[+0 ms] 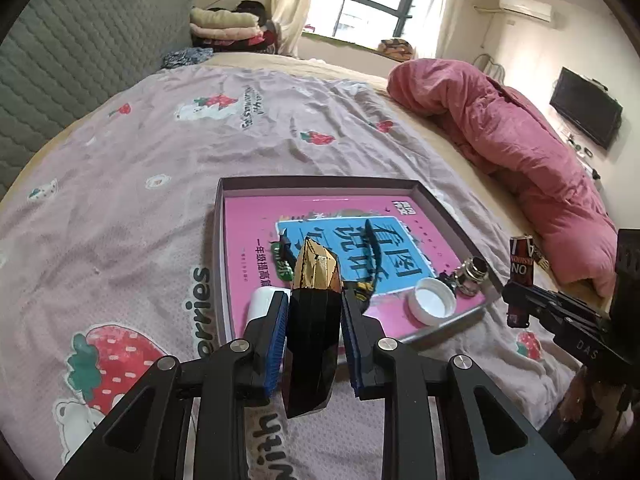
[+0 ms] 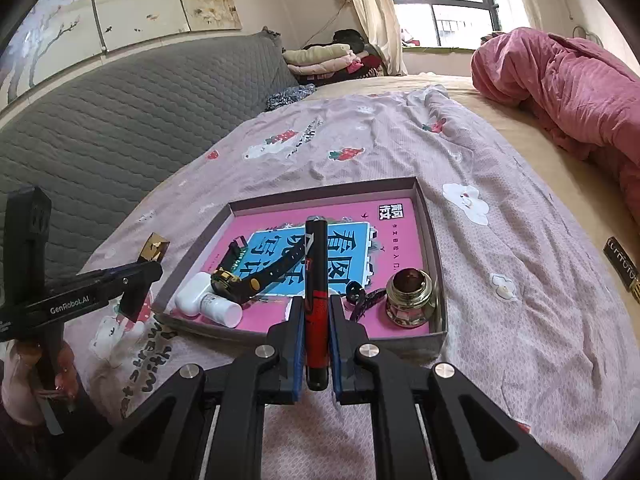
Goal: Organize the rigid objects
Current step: 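Carry the black cap with the left gripper while the right carries the red tube over the tray, then release the black cap beside the pill bottle with the left gripper while the right releases the red tube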
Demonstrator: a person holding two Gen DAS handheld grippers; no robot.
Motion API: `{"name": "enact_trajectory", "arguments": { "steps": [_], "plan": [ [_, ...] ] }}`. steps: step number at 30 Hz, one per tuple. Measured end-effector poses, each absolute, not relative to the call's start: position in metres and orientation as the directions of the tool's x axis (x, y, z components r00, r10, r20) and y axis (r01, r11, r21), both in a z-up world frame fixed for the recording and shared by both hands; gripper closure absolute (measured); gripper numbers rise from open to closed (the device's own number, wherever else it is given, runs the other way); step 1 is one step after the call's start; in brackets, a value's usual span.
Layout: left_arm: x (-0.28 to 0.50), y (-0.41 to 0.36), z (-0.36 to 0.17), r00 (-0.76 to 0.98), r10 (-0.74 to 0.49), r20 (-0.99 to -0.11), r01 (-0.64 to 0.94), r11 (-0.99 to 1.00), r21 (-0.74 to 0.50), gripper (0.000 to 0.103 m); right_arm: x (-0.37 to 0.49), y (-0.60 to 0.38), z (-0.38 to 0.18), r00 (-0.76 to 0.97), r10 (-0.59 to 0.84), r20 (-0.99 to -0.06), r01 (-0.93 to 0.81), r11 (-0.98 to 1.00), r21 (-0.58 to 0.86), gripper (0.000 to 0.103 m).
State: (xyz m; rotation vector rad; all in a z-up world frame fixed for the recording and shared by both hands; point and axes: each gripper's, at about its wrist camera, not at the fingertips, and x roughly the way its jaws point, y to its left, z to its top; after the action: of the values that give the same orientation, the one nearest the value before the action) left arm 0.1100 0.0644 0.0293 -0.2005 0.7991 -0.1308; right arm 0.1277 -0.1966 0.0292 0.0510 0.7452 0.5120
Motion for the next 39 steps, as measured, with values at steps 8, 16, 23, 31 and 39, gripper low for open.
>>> {"name": "enact_trajectory", "arguments": {
  "steps": [8,16,23,31,39],
  "plan": [
    [0.127,0.052,0.013,0.668,-0.182,-0.722,0.039,0.977,-0.21,0.076,0.138,-0.188,0.018,0.596,0.444,-0.669,-0.429,0.88,0.202,0.092],
    [0.136,0.053,-0.001,0.647,-0.181,-0.741,0.023,0.976,-0.218,0.076,0.151,-0.181,0.007,0.576,0.424,-0.699,-0.42,0.887,0.193,0.092],
    [0.138,0.054,-0.005,0.647,-0.169,-0.744,0.013,0.978,-0.21,0.079,0.156,-0.175,0.001,0.568,0.409,-0.714,-0.415,0.892,0.18,0.092],
    [0.139,0.052,-0.012,0.635,-0.163,-0.755,0.016,0.98,-0.198,0.079,0.165,-0.179,-0.01,0.562,0.364,-0.742,-0.363,0.915,0.175,0.092],
    [0.138,0.047,-0.012,0.641,-0.152,-0.752,0.023,0.984,-0.179,0.079,0.17,-0.177,-0.012,0.586,0.337,-0.737,-0.356,0.924,0.14,0.092]
  ]
}}
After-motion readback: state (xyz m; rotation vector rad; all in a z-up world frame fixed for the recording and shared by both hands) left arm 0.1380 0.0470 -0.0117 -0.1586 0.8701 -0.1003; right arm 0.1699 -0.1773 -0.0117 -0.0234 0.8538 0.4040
